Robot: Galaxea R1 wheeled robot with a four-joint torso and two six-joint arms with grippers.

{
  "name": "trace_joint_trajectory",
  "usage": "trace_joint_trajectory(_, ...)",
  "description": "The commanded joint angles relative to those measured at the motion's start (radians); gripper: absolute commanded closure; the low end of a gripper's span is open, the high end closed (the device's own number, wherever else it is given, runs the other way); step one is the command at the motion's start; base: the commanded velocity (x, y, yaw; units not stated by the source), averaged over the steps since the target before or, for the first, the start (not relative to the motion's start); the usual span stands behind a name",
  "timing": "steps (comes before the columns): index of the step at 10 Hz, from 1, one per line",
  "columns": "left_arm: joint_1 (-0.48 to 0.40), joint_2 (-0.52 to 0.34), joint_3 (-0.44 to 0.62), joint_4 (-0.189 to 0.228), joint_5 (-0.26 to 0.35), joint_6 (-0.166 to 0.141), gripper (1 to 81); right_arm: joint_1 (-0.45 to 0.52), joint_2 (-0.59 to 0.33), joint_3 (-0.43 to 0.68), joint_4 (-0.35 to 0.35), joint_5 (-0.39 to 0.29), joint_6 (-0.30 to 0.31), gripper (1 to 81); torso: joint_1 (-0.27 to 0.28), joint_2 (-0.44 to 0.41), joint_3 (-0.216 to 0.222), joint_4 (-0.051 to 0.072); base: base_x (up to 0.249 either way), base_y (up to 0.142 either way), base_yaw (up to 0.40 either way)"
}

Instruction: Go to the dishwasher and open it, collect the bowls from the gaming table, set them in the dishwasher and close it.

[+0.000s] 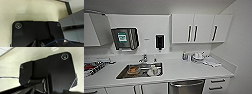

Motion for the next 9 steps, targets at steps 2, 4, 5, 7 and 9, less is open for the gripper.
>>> trace_joint_trajectory(2,-0.059,-0.015,0.015,0.009,0.043,0.002,1.0,0.056,-0.011,0.010,0.003,-0.053,-0.002,1.0,0.000,0.000,0.000,0.000,0.113,0.000,0.000)
trace_joint_trajectory(4,-0.059,-0.017,0.014,0.009,0.043,0.002,1.0,0.058,-0.011,0.010,0.003,-0.053,-0.002,1.0,0.000,0.000,0.000,0.000,0.112,0.000,0.000)
trace_joint_trajectory(5,-0.059,-0.017,0.014,0.009,0.044,0.002,1.0,0.058,-0.011,0.010,0.003,-0.053,-0.002,1.0,0.000,0.000,0.000,0.000,0.112,0.000,0.000)
trace_joint_trajectory(7,-0.059,-0.015,0.012,0.009,0.043,0.002,1.0,0.058,-0.011,0.010,0.003,-0.053,-0.002,1.0,0.000,0.000,0.000,0.000,0.112,0.000,0.000)
trace_joint_trajectory(9,-0.059,-0.015,0.010,0.009,0.043,0.002,1.0,0.058,-0.011,0.010,0.003,-0.053,0.000,1.0,0.000,0.000,0.000,0.000,0.112,0.000,0.000)
